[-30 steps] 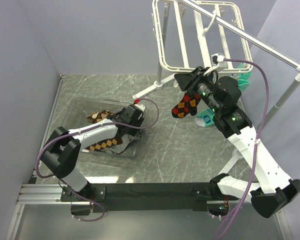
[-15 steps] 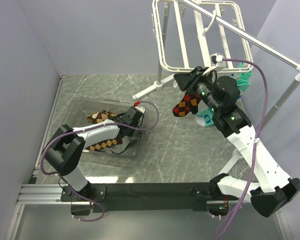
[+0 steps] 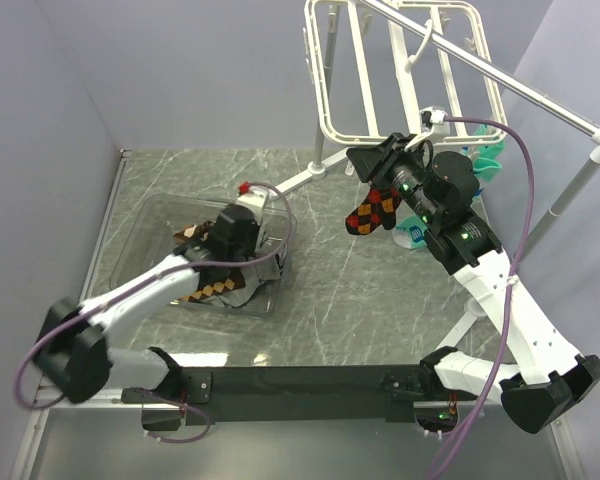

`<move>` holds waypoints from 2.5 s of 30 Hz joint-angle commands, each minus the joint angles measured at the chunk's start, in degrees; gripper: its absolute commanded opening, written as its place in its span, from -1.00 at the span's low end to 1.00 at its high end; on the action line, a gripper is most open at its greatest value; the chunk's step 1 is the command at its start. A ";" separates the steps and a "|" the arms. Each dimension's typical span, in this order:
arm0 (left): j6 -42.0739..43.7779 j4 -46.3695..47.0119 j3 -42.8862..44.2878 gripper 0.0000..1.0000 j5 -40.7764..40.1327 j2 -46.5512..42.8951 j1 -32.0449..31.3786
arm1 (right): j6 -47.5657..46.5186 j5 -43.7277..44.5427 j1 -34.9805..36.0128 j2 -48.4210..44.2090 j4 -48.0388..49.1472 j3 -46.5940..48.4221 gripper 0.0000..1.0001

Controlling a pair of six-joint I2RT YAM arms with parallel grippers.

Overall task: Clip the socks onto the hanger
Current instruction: Pick up the sock from the bin, then clamp the sock onto the hanger.

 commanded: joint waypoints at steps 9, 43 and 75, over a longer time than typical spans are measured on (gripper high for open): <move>-7.39 23.46 -7.21 -0.89 19.89 -23.75 0.49 | 1.65 -2.69 -0.29 1.12 3.30 2.02 -1.00; -13.11 37.19 11.24 -0.99 -2.43 0.50 -20.07 | -2.92 2.23 -0.29 3.14 2.07 1.41 -1.00; 1.74 48.97 14.67 -0.99 -25.02 7.18 -29.57 | -2.22 4.08 -0.20 2.61 -0.39 2.55 -1.00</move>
